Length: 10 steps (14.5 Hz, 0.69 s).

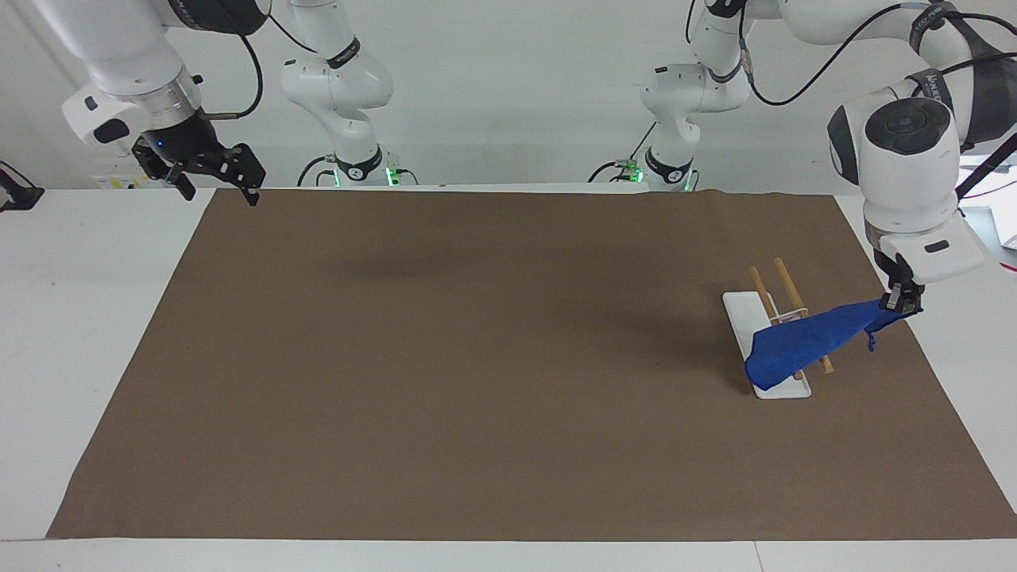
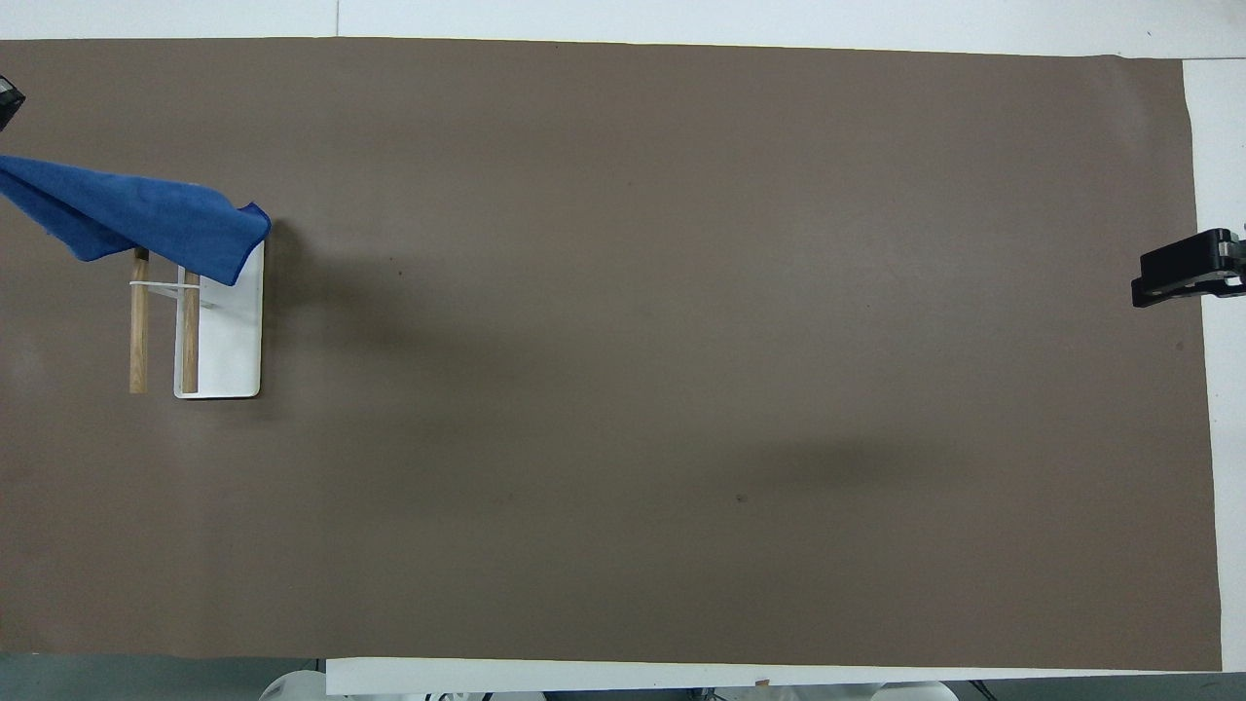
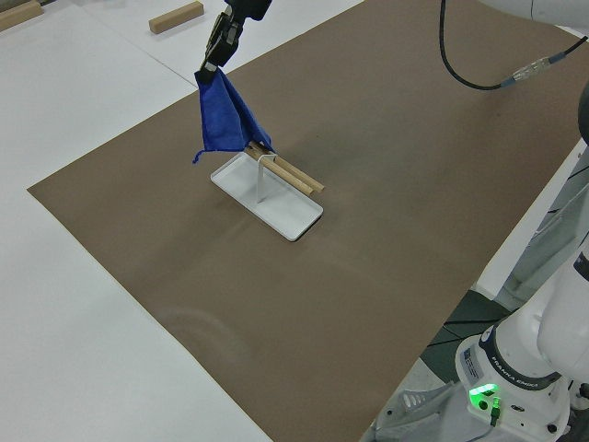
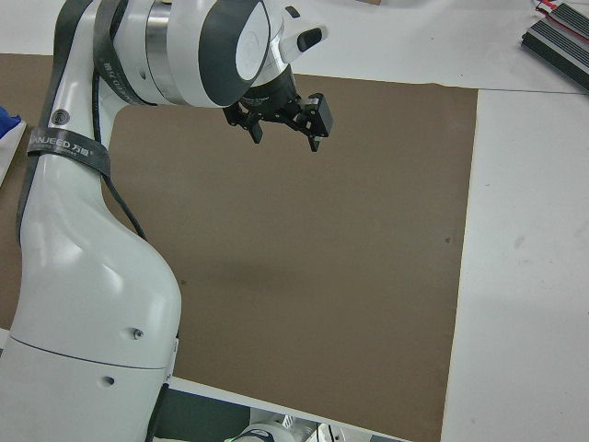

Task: Right arm passes towel to left arm to hang
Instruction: 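Drape the towel over the white rack's rods with the left gripper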

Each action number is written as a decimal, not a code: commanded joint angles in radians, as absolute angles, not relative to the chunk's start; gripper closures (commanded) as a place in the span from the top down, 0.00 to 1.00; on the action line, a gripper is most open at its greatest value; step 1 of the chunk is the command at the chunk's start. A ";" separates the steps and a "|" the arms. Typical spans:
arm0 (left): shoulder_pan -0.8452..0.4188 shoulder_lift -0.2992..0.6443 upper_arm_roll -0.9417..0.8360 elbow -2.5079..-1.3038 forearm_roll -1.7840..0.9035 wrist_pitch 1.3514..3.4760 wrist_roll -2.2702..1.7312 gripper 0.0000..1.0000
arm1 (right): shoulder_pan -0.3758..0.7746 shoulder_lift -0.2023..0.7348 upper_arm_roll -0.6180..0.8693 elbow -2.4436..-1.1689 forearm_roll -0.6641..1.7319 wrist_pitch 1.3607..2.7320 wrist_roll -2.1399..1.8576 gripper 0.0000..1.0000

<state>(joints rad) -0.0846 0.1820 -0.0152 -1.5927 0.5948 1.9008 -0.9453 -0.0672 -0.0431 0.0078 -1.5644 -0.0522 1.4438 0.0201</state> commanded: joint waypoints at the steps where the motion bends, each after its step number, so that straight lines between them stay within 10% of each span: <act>1: -0.077 0.149 -0.020 -1.634 0.614 1.960 -0.948 0.00 | -0.101 -0.064 0.011 -1.585 -0.052 1.439 -0.035 1.00; 10: 0.004 0.006 -0.020 -1.876 0.476 2.345 -1.154 0.00 | -0.107 -0.066 0.017 -1.586 -0.041 1.434 -0.031 1.00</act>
